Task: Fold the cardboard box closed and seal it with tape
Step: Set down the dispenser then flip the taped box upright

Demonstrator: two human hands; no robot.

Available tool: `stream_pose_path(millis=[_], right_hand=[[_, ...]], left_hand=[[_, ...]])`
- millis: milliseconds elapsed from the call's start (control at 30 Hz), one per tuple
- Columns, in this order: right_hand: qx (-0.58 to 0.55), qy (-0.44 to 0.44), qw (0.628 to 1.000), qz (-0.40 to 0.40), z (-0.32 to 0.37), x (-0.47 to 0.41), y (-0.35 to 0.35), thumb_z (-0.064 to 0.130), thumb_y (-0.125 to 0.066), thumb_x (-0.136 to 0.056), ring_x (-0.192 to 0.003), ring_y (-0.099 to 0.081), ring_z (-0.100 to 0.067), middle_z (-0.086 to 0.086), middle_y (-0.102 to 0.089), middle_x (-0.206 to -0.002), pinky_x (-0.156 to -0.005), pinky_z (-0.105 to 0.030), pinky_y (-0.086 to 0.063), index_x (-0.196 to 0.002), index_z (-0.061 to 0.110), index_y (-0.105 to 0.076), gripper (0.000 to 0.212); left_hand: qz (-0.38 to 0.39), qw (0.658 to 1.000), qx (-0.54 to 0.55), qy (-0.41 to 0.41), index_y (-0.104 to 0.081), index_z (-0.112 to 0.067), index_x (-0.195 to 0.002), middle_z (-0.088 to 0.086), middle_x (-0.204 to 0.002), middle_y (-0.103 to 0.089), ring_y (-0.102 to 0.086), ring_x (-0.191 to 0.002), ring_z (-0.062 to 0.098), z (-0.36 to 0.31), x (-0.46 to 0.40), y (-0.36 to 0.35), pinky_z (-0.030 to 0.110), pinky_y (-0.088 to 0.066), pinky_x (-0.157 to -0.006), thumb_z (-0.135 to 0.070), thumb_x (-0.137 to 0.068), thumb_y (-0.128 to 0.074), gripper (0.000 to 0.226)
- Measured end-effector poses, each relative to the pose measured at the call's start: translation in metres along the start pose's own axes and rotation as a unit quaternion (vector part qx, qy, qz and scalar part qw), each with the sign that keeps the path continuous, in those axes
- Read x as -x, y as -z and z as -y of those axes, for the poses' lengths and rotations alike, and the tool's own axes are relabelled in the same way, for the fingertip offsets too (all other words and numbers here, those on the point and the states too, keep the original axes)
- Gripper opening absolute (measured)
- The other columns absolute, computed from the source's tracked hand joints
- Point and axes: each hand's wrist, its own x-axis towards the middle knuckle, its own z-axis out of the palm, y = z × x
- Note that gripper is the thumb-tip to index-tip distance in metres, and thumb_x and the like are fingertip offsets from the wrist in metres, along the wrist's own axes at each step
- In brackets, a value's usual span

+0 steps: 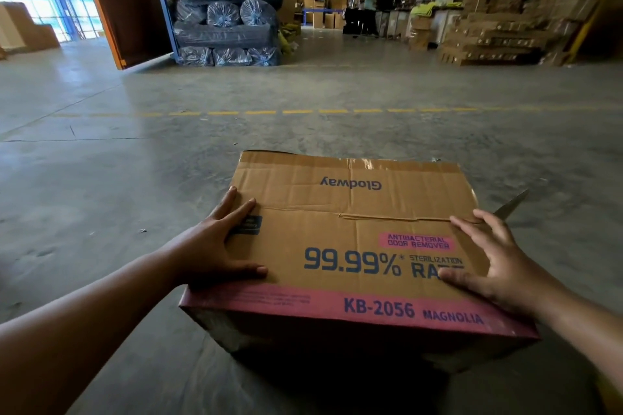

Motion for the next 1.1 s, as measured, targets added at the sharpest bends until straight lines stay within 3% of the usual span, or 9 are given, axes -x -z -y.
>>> stream_pose_path(millis=[200, 300, 367, 467, 567, 733, 833, 933, 1100], right_hand=[[0.033, 0.053, 0.992, -0.107, 0.019, -0.018, 0.016, 0.090, -0.058, -0.046, -0.141, -0.022, -0.022, 0.026, 0.002, -0.152, -0.108, -0.050, -0.033, -0.146, 0.043, -0.026, 0.114], [0.049, 0.070, 0.983, -0.164, 0.033, -0.032, 0.031, 0.074, -0.066, -0.056, -0.144, -0.011, -0.022, 0.019, 0.006, -0.154, -0.110, -0.052, -0.029, -0.148, 0.038, -0.020, 0.109], [0.061, 0.090, 0.972, -0.210, 0.038, -0.041, 0.035, 0.076, -0.065, -0.060, -0.145, 0.003, -0.013, 0.009, 0.013, -0.156, -0.113, -0.044, -0.021, -0.150, 0.038, -0.011, 0.112], [0.077, 0.124, 0.957, -0.252, 0.036, -0.044, 0.023, 0.080, -0.055, -0.055, -0.139, 0.026, -0.003, -0.007, 0.021, -0.157, -0.114, -0.037, -0.009, -0.152, 0.035, 0.001, 0.121], [0.079, 0.149, 0.945, -0.279, 0.022, -0.040, -0.005, 0.076, -0.056, -0.059, -0.139, 0.031, -0.011, -0.018, 0.021, -0.156, -0.116, -0.043, -0.007, -0.153, 0.027, 0.000, 0.120], [0.078, 0.151, 0.944, -0.282, -0.014, -0.027, -0.060, 0.069, -0.061, -0.063, -0.146, 0.018, -0.023, -0.022, 0.012, -0.156, -0.119, -0.037, -0.005, -0.154, 0.018, -0.012, 0.115], [0.071, 0.151, 0.948, -0.271, -0.043, -0.015, -0.101, 0.069, -0.061, -0.065, -0.147, 0.009, -0.032, -0.022, 0.009, -0.156, -0.119, -0.043, -0.008, -0.152, 0.012, -0.020, 0.112], [0.069, 0.148, 0.953, -0.255, -0.065, -0.002, -0.133, 0.070, -0.060, -0.068, -0.146, 0.009, -0.035, -0.022, 0.009, -0.154, -0.119, -0.045, -0.007, -0.151, 0.010, -0.021, 0.110], [0.059, 0.122, 0.950, -0.281, -0.070, 0.002, -0.156, 0.058, -0.071, -0.069, -0.144, 0.014, -0.031, -0.030, 0.007, -0.152, -0.119, -0.046, -0.004, -0.150, 0.007, -0.021, 0.107]], left_hand=[[-0.129, 0.990, 0.028, -0.051, -0.015, -0.044, -0.155, -0.017, -0.164, 0.014, -0.008, -0.147, 0.006, -0.003, -0.007, 0.024, 0.041, -0.028, -0.118, -0.100, -0.033, -0.059, 0.141], [-0.188, 0.979, 0.026, -0.075, -0.014, -0.037, -0.157, -0.011, -0.165, 0.015, -0.002, -0.148, 0.007, -0.009, -0.018, 0.043, 0.037, -0.024, -0.116, -0.099, -0.036, -0.058, 0.143], [-0.221, 0.971, 0.029, -0.082, -0.009, -0.036, -0.158, -0.005, -0.165, 0.016, 0.001, -0.151, 0.014, -0.014, -0.024, 0.052, 0.038, -0.022, -0.117, -0.092, -0.040, -0.067, 0.144], [-0.251, 0.964, 0.024, -0.081, 0.004, -0.039, -0.157, 0.003, -0.164, 0.024, 0.007, -0.152, 0.029, -0.019, -0.027, 0.045, 0.053, -0.022, -0.118, -0.078, -0.046, -0.078, 0.143], [-0.287, 0.953, 0.003, -0.101, 0.004, -0.031, -0.158, 0.014, -0.161, 0.025, 0.017, -0.150, 0.034, -0.015, -0.022, 0.015, 0.064, -0.015, -0.117, -0.080, -0.052, -0.076, 0.141], [-0.265, 0.962, 0.022, -0.054, 0.008, -0.041, -0.155, 0.011, -0.161, 0.027, 0.022, -0.145, 0.029, 0.006, -0.002, -0.055, 0.066, -0.014, -0.112, -0.082, -0.054, -0.072, 0.136], [-0.235, 0.970, 0.029, -0.045, 0.009, -0.048, -0.153, -0.002, -0.159, 0.033, 0.016, -0.147, 0.039, 0.014, 0.020, -0.101, 0.071, -0.017, -0.110, -0.078, -0.057, -0.072, 0.129], [-0.214, 0.976, 0.024, -0.018, 0.008, -0.053, -0.151, -0.005, -0.160, 0.027, 0.004, -0.147, 0.047, 0.017, 0.036, -0.133, 0.075, -0.027, -0.104, -0.072, -0.057, -0.072, 0.125], [-0.208, 0.978, 0.015, 0.020, 0.014, -0.058, -0.147, -0.007, -0.160, 0.024, 0.004, -0.146, 0.045, 0.016, 0.045, -0.155, 0.070, -0.029, -0.104, -0.057, -0.061, -0.084, 0.130]])
